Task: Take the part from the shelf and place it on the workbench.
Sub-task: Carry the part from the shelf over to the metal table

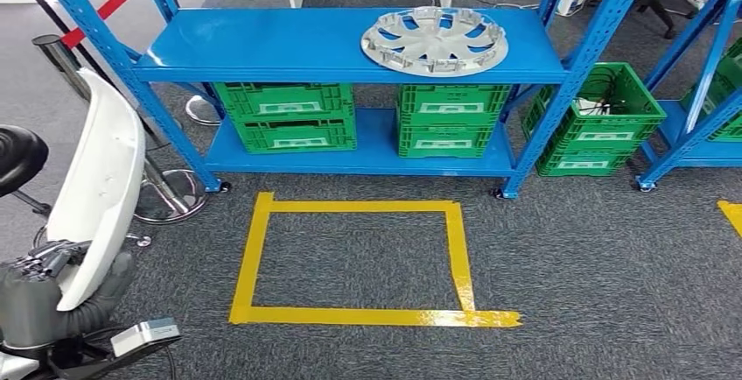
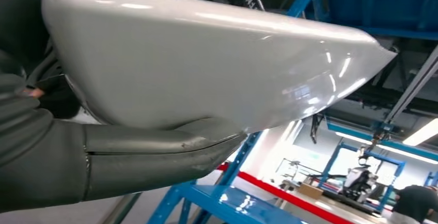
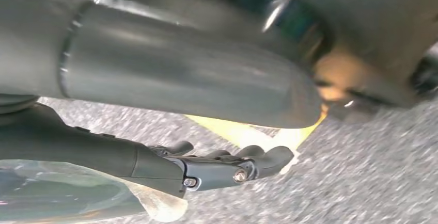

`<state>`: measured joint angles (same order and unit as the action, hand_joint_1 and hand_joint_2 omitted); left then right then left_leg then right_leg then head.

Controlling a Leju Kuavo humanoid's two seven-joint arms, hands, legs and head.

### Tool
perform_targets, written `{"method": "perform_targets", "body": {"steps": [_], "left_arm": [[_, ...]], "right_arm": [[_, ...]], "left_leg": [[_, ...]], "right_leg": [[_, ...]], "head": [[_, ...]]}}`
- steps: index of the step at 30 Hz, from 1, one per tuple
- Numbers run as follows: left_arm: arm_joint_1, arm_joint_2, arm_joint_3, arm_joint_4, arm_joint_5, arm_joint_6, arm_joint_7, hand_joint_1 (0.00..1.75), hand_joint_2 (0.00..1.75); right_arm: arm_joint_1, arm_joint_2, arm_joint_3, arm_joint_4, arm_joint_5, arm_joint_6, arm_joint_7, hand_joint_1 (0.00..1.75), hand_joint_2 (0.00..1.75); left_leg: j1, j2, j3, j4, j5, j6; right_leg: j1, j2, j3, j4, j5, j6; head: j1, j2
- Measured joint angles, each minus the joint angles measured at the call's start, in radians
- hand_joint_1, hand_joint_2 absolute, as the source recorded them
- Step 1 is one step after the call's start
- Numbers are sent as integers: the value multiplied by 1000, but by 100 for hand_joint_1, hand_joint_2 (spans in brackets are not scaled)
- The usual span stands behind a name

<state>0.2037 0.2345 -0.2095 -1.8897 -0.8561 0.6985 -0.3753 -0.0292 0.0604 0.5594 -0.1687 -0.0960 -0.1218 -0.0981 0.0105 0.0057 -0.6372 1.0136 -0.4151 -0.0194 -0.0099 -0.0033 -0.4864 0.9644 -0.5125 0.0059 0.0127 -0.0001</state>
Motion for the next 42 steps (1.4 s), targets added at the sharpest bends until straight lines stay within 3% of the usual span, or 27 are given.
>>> {"method": "perform_targets", "body": {"steps": [3,4,5,6,8,10,12,14,15,18,19,20,21,23,25,26,27,29,30,31,33,34,35,37,39,41,42], "left_arm": [[1,2,0,1,0,0,1,175,175],[1,2,0,1,0,0,1,175,175],[1,2,0,2,1,0,2,175,175],[1,2,0,2,1,0,2,175,175],[0,5,0,2,3,0,4,175,175],[-3,9,0,2,6,0,4,175,175],[-6,13,0,2,6,0,5,175,175],[-7,15,0,3,7,0,5,175,175],[-8,16,-1,4,7,0,6,175,175],[-11,16,-2,6,8,0,10,175,175],[-12,16,-3,7,8,0,12,175,175],[-12,16,-4,8,8,0,13,175,175],[-13,16,-6,10,8,0,14,175,175],[-17,16,-10,13,8,0,15,175,175],[-21,18,-13,14,8,0,17,175,175],[-23,19,-15,14,7,0,18,175,175],[-26,21,-17,15,7,0,19,175,175],[-29,26,-21,15,7,0,19,175,175],[-29,28,-22,16,7,0,19,175,175],[-29,31,-24,16,7,0,19,175,175],[-29,34,-27,16,10,0,20,175,175],[-29,35,-29,17,12,0,21,175,175],[-29,35,-30,17,14,0,22,175,175],[-29,36,-33,18,17,0,23,175,175],[-30,39,-35,19,20,0,23,175,175],[-34,42,-39,19,24,-1,22,175,175],[-37,43,-41,19,26,-2,22,175,175]], "right_arm": [[-1,0,0,0,0,-2,0,0,0],[-1,0,0,0,0,-2,0,0,0],[-1,0,0,0,0,-4,0,0,0],[0,0,0,0,0,-8,1,0,0],[0,4,0,0,0,-22,6,0,0],[-1,12,1,-1,2,-34,11,0,0],[-1,18,2,-1,3,-38,13,0,0],[3,22,3,-1,4,-40,14,0,0],[5,22,3,-1,3,-40,15,0,0],[8,22,4,-1,3,-41,16,0,0],[8,22,4,-2,3,-41,16,0,0],[7,22,4,-2,3,-42,16,0,0],[6,22,4,-2,3,-43,16,0,0],[5,22,4,-3,4,-45,17,0,0],[1,22,5,-6,4,-50,17,0,0],[-1,22,5,-7,5,-53,18,0,0],[-2,22,5,-8,5,-57,17,0,0],[-2,24,6,-8,6,-64,17,0,0],[-1,25,7,-8,7,-67,16,0,0],[0,26,7,-8,8,-70,15,0,0],[3,27,9,-8,9,-74,11,0,0],[4,27,9,-8,9,-75,10,0,0],[5,27,9,-8,9,-77,9,0,0],[7,28,10,-8,9,-79,5,0,0],[8,29,10,-9,9,-80,-2,0,0],[8,30,10,-10,9,-80,-10,0,0],[7,31,10,-11,9,-80,-13,0,0]], "left_leg": [[1,-1,-40,170,-149,-8],[1,-1,-46,231,-176,-8],[1,-1,-41,267,-179,-7],[0,-1,-20,268,-161,-4],[-3,-1,68,170,-111,8],[-9,-1,166,24,-110,20],[-15,-1,199,-43,-125,27],[-15,0,183,-48,-109,36],[-14,2,172,-49,-97,42],[-10,6,129,-51,-58,55],[-10,6,112,-50,-44,55],[-10,7,94,-48,-31,53],[-10,7,75,-46,-17,51],[-10,7,39,-38,8,45],[-12,7,13,-29,30,36],[-12,8,6,-27,41,31],[-11,9,1,-28,53,25],[-8,8,-7,-31,69,12],[-7,6,-15,-22,55,6],[-6,5,-24,3,20,0],[-4,3,-47,111,-85,-9],[-3,3,-56,177,-122,-13],[-3,3,-58,231,-134,-14],[-3,3,-25,248,-94,-11],[-6,3,67,135,-57,2],[-12,3,148,9,-74,17],[-15,3,164,-27,-89,23]], "right_leg": [[4,-5,-35,0,32,-18],[6,-5,-48,2,44,-20],[9,-6,-65,4,55,-20],[11,-6,-82,7,66,-20],[14,-7,-111,16,85,-18],[18,-6,-132,25,102,-13],[17,-6,-143,27,121,-3],[15,-5,-152,27,126,10],[14,-3,-161,40,105,16],[8,0,-202,188,-44,31],[7,0,-209,251,-77,34],[6,0,-207,294,-83,36],[6,0,-192,311,-65,37],[6,1,-111,247,-9,34],[8,2,12,92,-17,26],[10,3,50,32,-35,21],[13,4,67,-3,-49,15],[15,3,49,-11,-39,-2],[13,1,39,-12,-29,-11],[12,-2,27,-14,-18,-20],[12,-5,1,-14,4,-30],[13,-6,-12,-13,16,-31],[15,-7,-25,-12,27,-31],[18,-8,-49,-6,47,-29],[20,-8,-71,4,63,-23],[22,-9,-88,13,74,-14],[22,-10,-94,15,80,-9]], "head": [[-6,0],[-8,0],[-8,0],[-9,0],[-9,0],[-9,0],[-9,0],[-10,0],[-9,0],[-2,0],[-1,0],[-1,0],[0,0],[0,0],[0,0],[0,0],[0,0],[0,0],[-1,0],[-3,0],[-8,0],[-9,0],[-10,0],[-10,0],[-10,0],[-10,0],[-11,0]]}}
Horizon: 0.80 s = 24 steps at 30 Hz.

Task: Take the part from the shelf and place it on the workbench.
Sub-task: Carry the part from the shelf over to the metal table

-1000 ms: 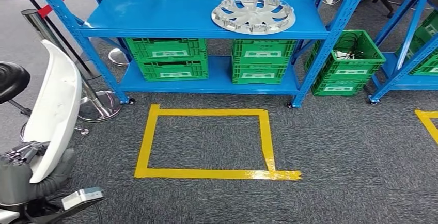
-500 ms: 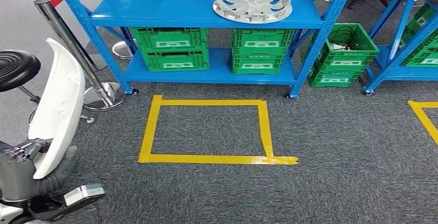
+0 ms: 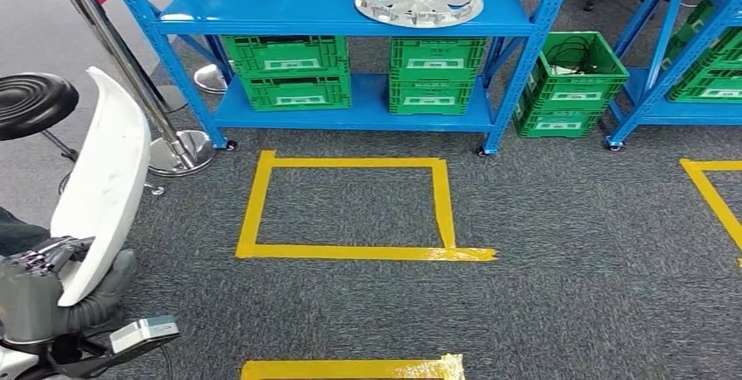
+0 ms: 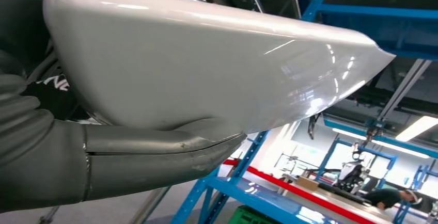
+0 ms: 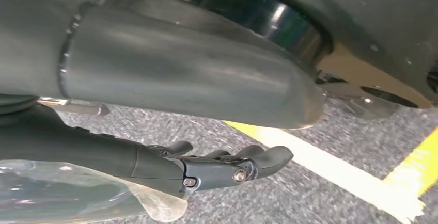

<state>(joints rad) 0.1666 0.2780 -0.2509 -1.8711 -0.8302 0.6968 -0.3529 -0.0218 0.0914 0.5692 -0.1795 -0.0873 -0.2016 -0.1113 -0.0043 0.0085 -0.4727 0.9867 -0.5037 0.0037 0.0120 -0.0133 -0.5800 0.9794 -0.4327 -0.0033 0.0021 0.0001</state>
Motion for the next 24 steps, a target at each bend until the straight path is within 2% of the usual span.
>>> {"method": "perform_targets", "body": {"steps": [1,4,5,7,9,24], "left_arm": [[-2,1,-2,0,2,-1,0,175,175],[-4,4,-4,1,4,-3,0,175,175],[-4,5,-5,1,4,-3,1,175,175],[-4,5,-6,1,5,-4,1,175,175],[-4,5,-6,1,5,-4,1,175,175],[-5,6,-8,1,14,-3,15,175,175]], "right_arm": [[0,0,0,0,0,0,-2,0,0],[1,0,0,-1,0,1,-6,0,0],[2,0,0,-1,0,1,-6,0,0],[2,0,0,-1,0,1,-6,0,0],[3,0,0,-1,0,1,-6,0,0],[5,0,10,-1,18,1,-8,0,0]], "left_leg": [[-1,0,3,-15,-5,0],[-1,0,-1,-25,-4,-3],[-3,-1,-2,-25,-1,1],[-6,0,-7,-24,7,9],[-8,1,-14,-22,14,13],[-10,2,-26,-19,19,15]], "right_leg": [[1,-1,-7,1,-3,-2],[2,-1,-20,2,-27,-19],[1,0,-20,-1,-20,-17],[-2,1,-18,-8,13,-5],[-4,3,-17,-13,38,2],[-7,4,-26,-14,46,9]], "head": [[0,0],[2,0],[3,0],[3,0],[3,0],[3,0]]}}
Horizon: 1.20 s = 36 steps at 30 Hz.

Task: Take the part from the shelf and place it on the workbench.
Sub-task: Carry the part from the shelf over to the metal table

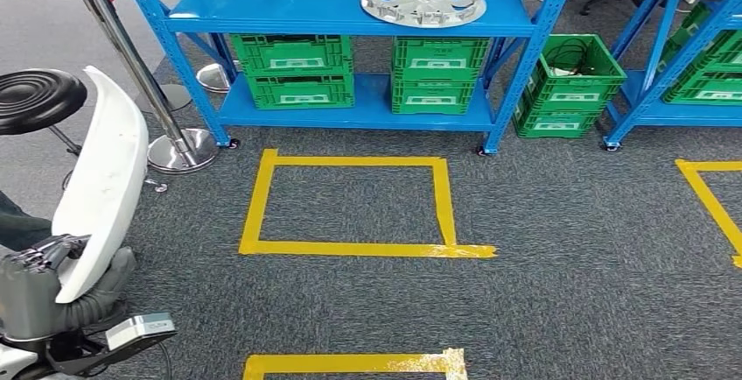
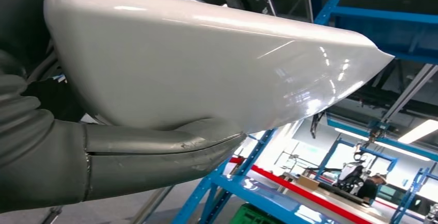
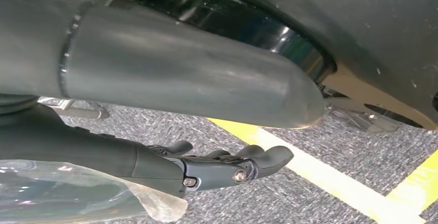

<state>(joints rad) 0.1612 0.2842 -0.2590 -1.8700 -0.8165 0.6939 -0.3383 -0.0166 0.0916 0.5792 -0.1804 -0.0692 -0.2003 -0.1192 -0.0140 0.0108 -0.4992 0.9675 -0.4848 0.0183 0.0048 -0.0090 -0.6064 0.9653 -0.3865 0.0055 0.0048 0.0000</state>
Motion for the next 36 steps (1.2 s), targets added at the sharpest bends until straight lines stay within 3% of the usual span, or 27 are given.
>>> {"method": "perform_targets", "body": {"steps": [6,10,11,13,15,16,17,18,19,21,23,25,27,28,30,32,33,34,36], "left_arm": [[2,4,0,0,0,-2,4,175,175],[3,9,2,0,0,-5,6,175,175],[3,9,2,0,0,-5,7,175,175],[3,10,2,0,-1,-6,10,175,175],[5,9,2,0,-1,-7,12,175,175],[7,9,2,0,-1,-8,12,175,175],[7,9,2,0,-1,-9,12,175,175],[7,9,2,0,-1,-9,12,175,175],[7,8,2,0,-1,-10,12,175,175],[6,8,2,0,-1,-10,12,175,175],[5,8,2,0,-2,-10,12,175,175],[5,9,2,0,-2,-10,11,175,175],[5,10,2,0,-2,-10,10,175,175],[4,10,2,0,-2,-10,10,175,175],[0,10,1,0,-2,-10,8,175,175],[-1,10,0,2,-2,-11,7,175,175],[-1,10,0,2,-2,-12,7,175,175],[-2,10,-1,3,-1,-12,7,175,175],[-7,10,-2,4,-1,-12,7,175,175]], "right_arm": [[0,0,3,0,0,2,1,0,0],[0,0,4,0,1,4,0,0,0],[0,0,5,0,3,3,0,0,0],[0,0,7,0,9,2,0,0,0],[0,0,8,0,11,0,1,0,0],[0,0,8,0,11,0,2,0,0],[0,0,8,0,11,0,2,0,0],[0,0,8,0,11,-1,3,0,0],[0,0,8,0,11,-1,3,0,0],[-1,0,8,0,11,-2,3,0,0],[-1,1,8,0,11,-2,3,0,0],[0,1,8,0,11,-2,4,0,0],[0,1,8,0,12,-3,4,0,0],[-1,1,8,0,12,-4,4,0,0],[0,2,8,0,13,-7,6,0,0],[3,2,9,0,15,-10,9,0,0],[4,2,9,0,16,-11,10,0,0],[3,2,10,0,18,-12,11,0,0],[2,2,15,0,22,-16,12,0,0]], "left_leg": [[1,0,-1,0,1,-1],[0,-3,-4,-1,11,15],[3,-5,-4,-8,18,18],[12,-11,-6,-20,33,23],[14,-20,-17,-19,40,22],[15,-26,-24,-17,43,20],[17,-33,-29,-13,44,17],[20,-41,-35,-9,45,13],[24,-51,-40,-3,45,7],[28,-69,-51,11,44,-7],[29,-85,-62,20,45,-24],[31,-101,-68,20,50,-37],[33,-84,-79,40,37,-45],[33,-63,-94,75,14,-48],[32,-26,-150,205,-61,-53],[32,-19,-194,319,-109,-56],[32,-18,-191,326,-106,-54],[32,-15,-168,294,-85,-51],[27,22,-84,150,-29,-40]], "right_leg": [[1,0,-1,1,0,0],[-2,-7,-1,-3,10,14],[-2,-7,-6,3,1,17],[-3,-1,-35,68,-52,25],[-10,5,-86,202,-130,34],[-13,5,-106,261,-156,38],[-16,6,-109,286,-163,41],[-19,7,-93,271,-153,43],[-22,13,-56,217,-129,46],[-29,56,30,81,-99,49],[-30,83,67,26,-98,41],[-27,64,67,30,-95,24],[-27,41,65,29,-91,7],[-27,27,63,27,-88,0],[-23,0,56,27,-86,-9],[-18,-29,48,28,-83,-12],[-16,-42,45,28,-82,-12],[-14,-55,44,28,-81,-12],[-9,-79,46,29,-80,-9]], "head": [[0,0],[-1,0],[-1,0],[4,0],[8,0],[8,0],[8,0],[8,0],[8,0],[10,0],[10,0],[9,0],[8,0],[4,0],[-3,0],[-6,0],[-6,0],[-6,0],[-6,0]]}}
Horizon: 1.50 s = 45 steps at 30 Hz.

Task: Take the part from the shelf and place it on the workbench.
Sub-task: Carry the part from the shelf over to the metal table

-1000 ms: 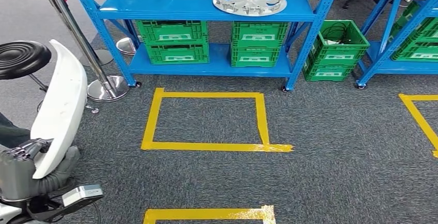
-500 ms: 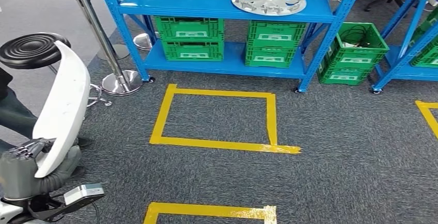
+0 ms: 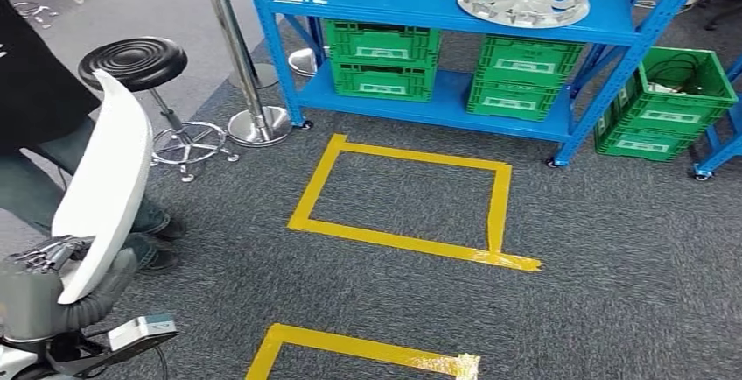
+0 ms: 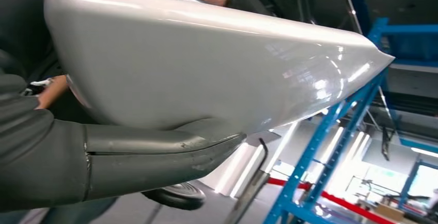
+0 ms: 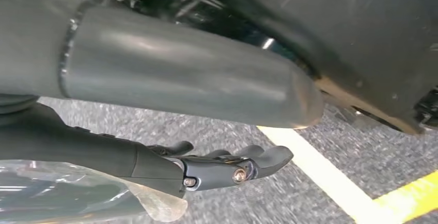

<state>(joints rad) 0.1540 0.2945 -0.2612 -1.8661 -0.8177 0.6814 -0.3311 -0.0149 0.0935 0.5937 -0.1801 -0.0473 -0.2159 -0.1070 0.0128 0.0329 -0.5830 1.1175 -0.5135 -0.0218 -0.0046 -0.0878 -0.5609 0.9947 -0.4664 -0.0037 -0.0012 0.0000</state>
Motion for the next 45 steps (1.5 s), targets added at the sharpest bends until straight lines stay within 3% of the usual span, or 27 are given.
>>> {"method": "perform_targets", "body": {"steps": [2,3,5,7,9,11,12,13,14,16,18,20,21,23,25,27,28,29,31,33,35,36,38,40,42,43,45], "left_arm": [[-7,0,-1,0,1,0,2,175,175],[-9,0,-2,0,1,0,4,175,175],[-8,1,-2,0,1,0,9,175,175],[-10,2,-2,0,1,0,10,175,175],[-13,1,-3,0,1,0,9,175,175],[-14,0,-5,1,1,0,9,175,175],[-13,0,-6,1,1,0,9,175,175],[-13,0,-6,2,1,0,9,175,175],[-13,-1,-7,2,1,1,9,175,175],[-15,-2,-8,2,0,2,12,175,175],[-16,-4,-9,1,0,1,22,175,175],[-14,-5,-10,1,-3,-2,35,175,175],[-12,-5,-12,1,-6,-3,40,175,175],[-15,-4,-14,2,-11,-6,48,175,175],[-25,-4,-19,5,-14,-7,52,175,175],[-34,-5,-25,10,-11,-10,53,175,175],[-39,-5,-28,13,-9,-11,53,175,175],[-44,-5,-30,15,-6,-11,53,175,175],[-58,-5,-35,18,-1,-11,49,175,175],[-69,-5,-39,20,2,-11,45,175,175],[-71,-6,-42,24,3,-10,44,175,175],[-71,-5,-43,25,3,-9,44,175,175],[-73,-5,-44,26,3,-6,44,175,175],[-75,-6,-44,26,4,-5,44,175,175],[-76,-6,-45,27,2,-5,44,175,175],[-75,-5,-45,27,0,-5,44,175,175],[-75,-4,-46,28,-4,-6,46,175,175]], "right_arm": [[0,0,4,0,2,-6,2,0,0],[0,0,5,0,2,-9,3,0,0],[-1,0,7,0,-1,-13,3,0,0],[-1,0,8,-1,-3,-14,2,0,0],[2,0,8,-1,-3,-15,2,0,0],[6,0,9,-1,-4,-16,1,0,0],[7,0,9,-1,-3,-18,1,0,0],[8,0,9,-1,-3,-22,0,0,0],[9,0,9,-1,-4,-27,-1,0,0],[13,-4,9,0,-10,-32,-8,0,0],[21,-10,8,3,-26,-25,-17,0,0],[28,-15,1,8,-59,-15,-16,0,0],[31,-18,-7,12,-80,-9,-9,0,0],[34,-22,-29,28,-115,0,20,0,0],[32,-28,-45,53,-135,20,73,0,0],[31,-37,-55,75,-148,56,144,0,0],[30,-42,-58,81,-154,73,176,0,0],[29,-46,-61,85,-157,88,203,0,0],[25,-53,-63,91,-159,110,256,0,0],[18,-60,-64,96,-156,127,306,0,0],[15,-66,-64,98,-153,136,337,0,0],[14,-69,-64,98,-152,138,345,0,0],[14,-73,-64,98,-151,138,352,0,0],[15,-75,-64,98,-151,136,351,0,0],[18,-76,-63,98,-158,129,332,0,0],[19,-77,-63,98,-164,124,313,0,0],[22,-77,-64,96,-177,114,254,0,0]], "left_leg": [[-8,36,53,-103,26,14],[-12,40,56,-117,25,21],[-13,16,50,-120,33,34],[-9,-5,47,-125,43,47],[-8,-26,40,-126,51,57],[-10,-52,33,-126,56,61],[-12,-67,31,-126,57,62],[-13,-80,31,-125,58,61],[-15,-95,32,-125,59,61],[-16,-122,31,-124,59,58],[-13,-148,23,-122,63,49],[-9,-171,13,-122,68,36],[-9,-164,10,-118,66,30],[-11,-111,-16,-65,32,20],[-6,-57,-80,64,-32,9],[2,-43,-131,167,-62,0],[6,-39,-129,162,-48,-4],[10,-31,-107,119,-17,-7],[12,5,-34,-21,43,-9],[7,26,2,-96,59,5],[1,9,-1,-97,56,24],[1,-1,-2,-97,57,32],[2,-22,-3,-99,61,46],[1,-41,-6,-100,63,56],[-5,-64,-9,-100,64,61],[-8,-78,-9,-100,65,61],[-13,-107,-7,-99,66,63]], "right_leg": [[6,-20,1,2,0,8],[7,-29,2,2,1,14],[4,-42,2,1,1,26],[0,1,-13,34,-26,40],[-1,65,-65,150,-94,47],[0,84,-123,276,-143,46],[1,86,-133,296,-140,44],[1,88,-125,280,-120,41],[2,98,-97,222,-82,35],[0,150,-28,79,-21,19],[-1,185,15,-1,-7,11],[-1,165,26,-15,-10,10],[-2,152,29,-21,-8,8],[-7,121,37,-33,-5,1],[-6,88,39,-34,-7,-2],[-6,56,39,-34,-11,-1],[-7,41,40,-33,-13,2],[-8,26,42,-31,-15,6],[-7,1,45,-24,-23,18],[-5,-17,45,-16,-32,32],[-5,-33,51,-16,-35,43],[-8,-33,51,-16,-38,49],[-13,8,36,19,-67,57],[-14,66,-23,141,-131,58],[-11,84,-93,272,-176,53],[-9,86,-109,292,-170,49],[-2,99,-79,211,-104,34]], "head": [[1,0],[2,0],[3,0],[5,0],[9,0],[11,0],[11,0],[11,0],[11,0],[10,0],[11,0],[13,0],[12,0],[6,0],[1,0],[0,0],[0,0],[0,0],[0,0],[0,0],[1,0],[2,0],[5,0],[10,0],[12,0],[12,0],[13,0]]}}
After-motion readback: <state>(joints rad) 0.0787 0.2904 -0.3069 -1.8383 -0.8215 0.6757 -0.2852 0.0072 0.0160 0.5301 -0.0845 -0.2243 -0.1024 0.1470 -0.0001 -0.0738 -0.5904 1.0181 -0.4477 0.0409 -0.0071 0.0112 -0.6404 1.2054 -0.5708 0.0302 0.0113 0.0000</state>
